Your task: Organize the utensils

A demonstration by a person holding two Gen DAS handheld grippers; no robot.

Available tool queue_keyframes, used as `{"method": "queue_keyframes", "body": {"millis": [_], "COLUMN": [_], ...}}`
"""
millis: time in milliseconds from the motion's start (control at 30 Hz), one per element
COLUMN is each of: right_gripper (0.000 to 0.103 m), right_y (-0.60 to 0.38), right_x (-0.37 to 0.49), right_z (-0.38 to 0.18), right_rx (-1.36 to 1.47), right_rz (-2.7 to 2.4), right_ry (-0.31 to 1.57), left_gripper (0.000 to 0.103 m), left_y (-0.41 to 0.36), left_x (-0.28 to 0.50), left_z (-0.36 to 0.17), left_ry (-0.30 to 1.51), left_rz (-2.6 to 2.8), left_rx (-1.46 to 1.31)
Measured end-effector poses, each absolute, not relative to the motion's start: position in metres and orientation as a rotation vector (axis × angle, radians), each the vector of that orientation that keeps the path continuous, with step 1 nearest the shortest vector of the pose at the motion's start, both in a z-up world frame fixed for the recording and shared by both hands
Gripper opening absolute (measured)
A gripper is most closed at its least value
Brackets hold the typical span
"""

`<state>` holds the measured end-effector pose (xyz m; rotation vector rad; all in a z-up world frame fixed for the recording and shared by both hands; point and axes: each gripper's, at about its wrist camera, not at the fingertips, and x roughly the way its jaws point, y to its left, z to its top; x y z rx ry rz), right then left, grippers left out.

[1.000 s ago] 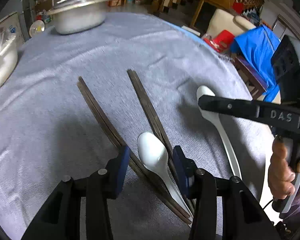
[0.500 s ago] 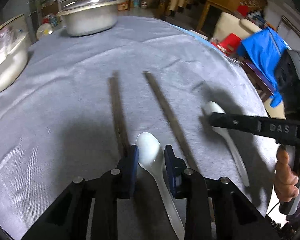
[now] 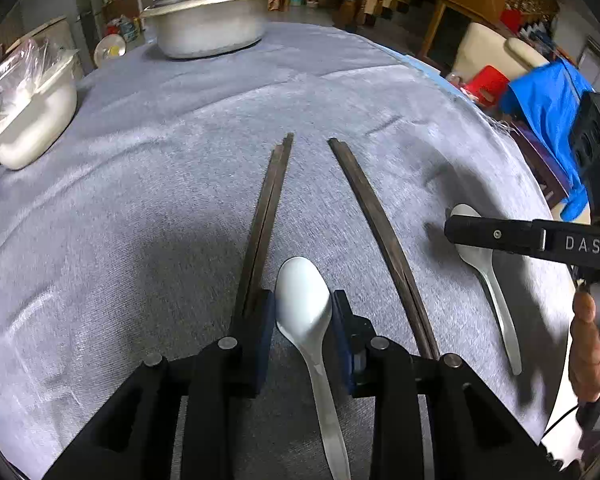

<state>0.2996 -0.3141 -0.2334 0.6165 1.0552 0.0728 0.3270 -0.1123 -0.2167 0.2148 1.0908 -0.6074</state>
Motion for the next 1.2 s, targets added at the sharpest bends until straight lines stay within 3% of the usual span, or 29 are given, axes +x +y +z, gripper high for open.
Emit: {"method": "queue_keyframes", "body": {"millis": [67, 767, 1000, 1200], "right_gripper": [0.01, 0.009, 0.009, 0.009], "right_y": [-0.313, -0.334, -0.327, -0.321], "right_x": [0.298, 0.167, 0.136, 0.134], "right_z": [-0.231, -0.145, -0.127, -0.141], "right_rx": [0.586, 0.691, 0.677, 0.669], "right_rz": [0.066, 0.109, 0.124, 0.104], "right_ry": [1.054, 0.567, 0.503, 0.564], "left_gripper": [0.029, 0.029, 0.03, 0.03], "left_y": [-0.112, 0.038, 0.048, 0.033], "left_x": [0.328, 0.232, 0.184, 0.163], "left_z": [-0.217, -0.151, -0.127, -0.113], "left_ry": [1.095, 0.848, 0.759, 0.703], "left_rz": [-0.593, -0.255, -0.176, -0.171], "left_rx": [0.195, -0.287, -0.292, -0.215]}}
